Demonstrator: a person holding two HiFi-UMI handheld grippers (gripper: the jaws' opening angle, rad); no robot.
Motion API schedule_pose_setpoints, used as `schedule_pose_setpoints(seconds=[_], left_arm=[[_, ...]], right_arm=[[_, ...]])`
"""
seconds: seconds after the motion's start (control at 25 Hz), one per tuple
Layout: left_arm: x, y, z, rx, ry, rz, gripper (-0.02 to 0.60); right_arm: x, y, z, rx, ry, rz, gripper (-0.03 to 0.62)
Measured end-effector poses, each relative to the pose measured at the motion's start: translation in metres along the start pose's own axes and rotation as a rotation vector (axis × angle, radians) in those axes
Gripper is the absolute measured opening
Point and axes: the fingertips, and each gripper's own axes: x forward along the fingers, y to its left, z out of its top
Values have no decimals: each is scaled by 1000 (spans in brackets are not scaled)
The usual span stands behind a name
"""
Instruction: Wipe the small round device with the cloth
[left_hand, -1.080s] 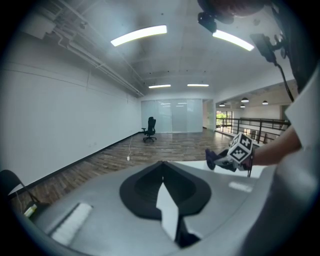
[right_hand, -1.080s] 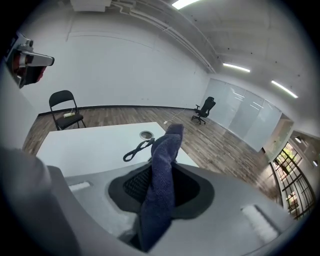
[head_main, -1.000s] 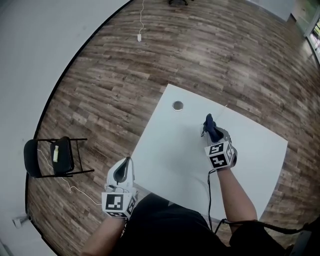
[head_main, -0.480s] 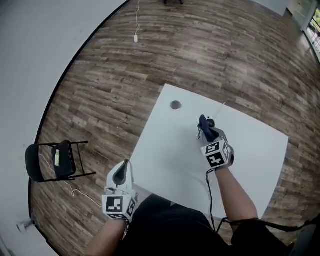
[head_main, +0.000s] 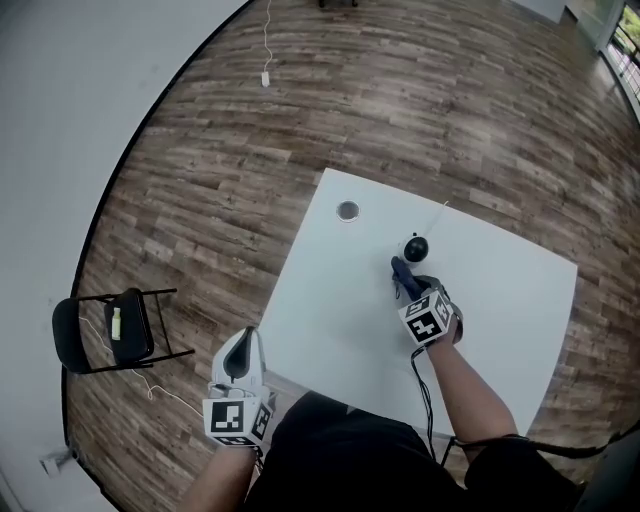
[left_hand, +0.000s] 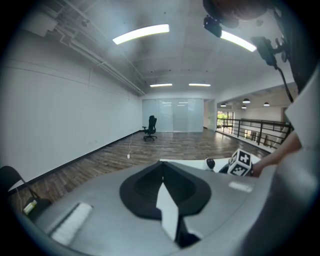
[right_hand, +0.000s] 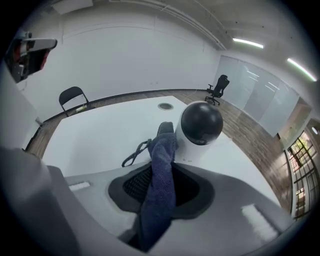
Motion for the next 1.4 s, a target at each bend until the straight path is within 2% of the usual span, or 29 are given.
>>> schedule_pose_setpoints(seconds=[0.08,0.24,0.36,0.44,0.64,0.96,1.4], left_arm=[[1,0,0,-8,-4,3,8],[7,-9,2,-15,-17,-14,8],[7,-14,3,-10,-16,-20,8],[4,-14,3,-4,-8,-19,8],[-2,-8,4,7,-4,-2,8],[0,-10,2,9,-2,-14,8],[-2,-16,-2,15,18,-15,8]], right_arm=[[-18,-4,13,-50,-55,-45,98],[-60,-35,61,-136,-197,-191,98],[-69,-57,82,-202,-217,-266,98],[-65,-63,84,-242,-198,-285,98],[-46,-68,68,-272,-112,-276,98],[-32,-71,36,-205,-25,-232,98],[-15,-49,9,-190,40,-145,98]])
